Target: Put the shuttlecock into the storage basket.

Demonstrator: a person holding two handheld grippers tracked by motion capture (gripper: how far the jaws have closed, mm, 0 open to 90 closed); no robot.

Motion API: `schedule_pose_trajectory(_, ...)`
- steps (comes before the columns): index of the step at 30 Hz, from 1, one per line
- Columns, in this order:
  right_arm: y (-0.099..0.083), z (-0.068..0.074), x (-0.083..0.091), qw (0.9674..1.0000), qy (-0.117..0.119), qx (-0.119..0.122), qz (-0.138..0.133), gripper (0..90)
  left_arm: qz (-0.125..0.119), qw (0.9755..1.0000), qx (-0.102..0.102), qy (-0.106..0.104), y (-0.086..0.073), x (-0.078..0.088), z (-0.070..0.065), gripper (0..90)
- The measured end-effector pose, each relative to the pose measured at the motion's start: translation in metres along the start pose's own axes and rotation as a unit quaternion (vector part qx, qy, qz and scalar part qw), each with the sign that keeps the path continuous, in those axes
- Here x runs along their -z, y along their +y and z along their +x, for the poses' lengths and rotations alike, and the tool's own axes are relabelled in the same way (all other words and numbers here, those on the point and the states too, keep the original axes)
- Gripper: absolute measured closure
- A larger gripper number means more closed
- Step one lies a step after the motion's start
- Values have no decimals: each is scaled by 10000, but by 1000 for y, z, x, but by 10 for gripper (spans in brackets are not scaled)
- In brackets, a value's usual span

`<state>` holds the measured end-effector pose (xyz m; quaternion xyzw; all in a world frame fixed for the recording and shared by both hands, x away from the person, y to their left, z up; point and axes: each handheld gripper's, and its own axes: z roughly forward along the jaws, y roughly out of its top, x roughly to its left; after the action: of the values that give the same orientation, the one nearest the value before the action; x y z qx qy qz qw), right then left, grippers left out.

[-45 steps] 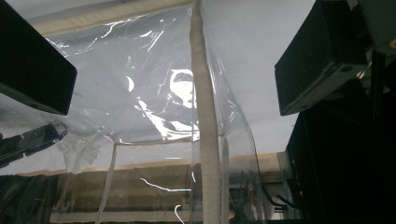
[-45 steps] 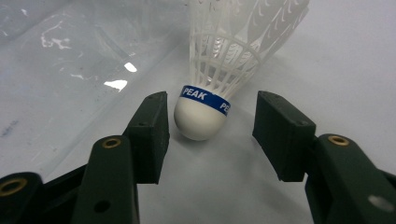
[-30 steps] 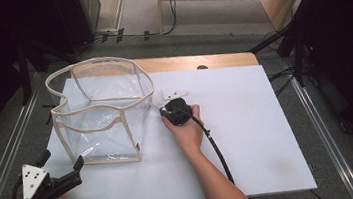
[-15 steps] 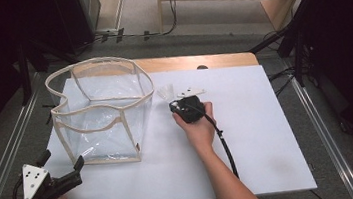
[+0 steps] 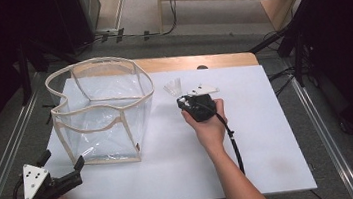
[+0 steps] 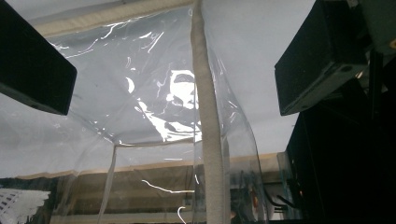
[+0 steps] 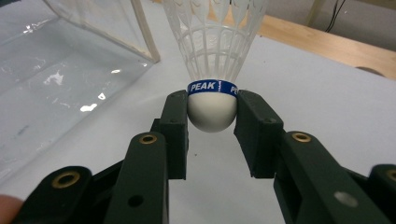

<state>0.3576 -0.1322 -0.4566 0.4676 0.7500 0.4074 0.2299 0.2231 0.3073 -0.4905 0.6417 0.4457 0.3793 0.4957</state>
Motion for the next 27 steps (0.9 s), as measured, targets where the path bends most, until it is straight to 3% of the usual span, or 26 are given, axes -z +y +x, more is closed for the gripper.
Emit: schedule_pose_trajectory(27,26,5,41,9985,48,92,-531,630,10,10000,-8,-1,0,0,-1,0)
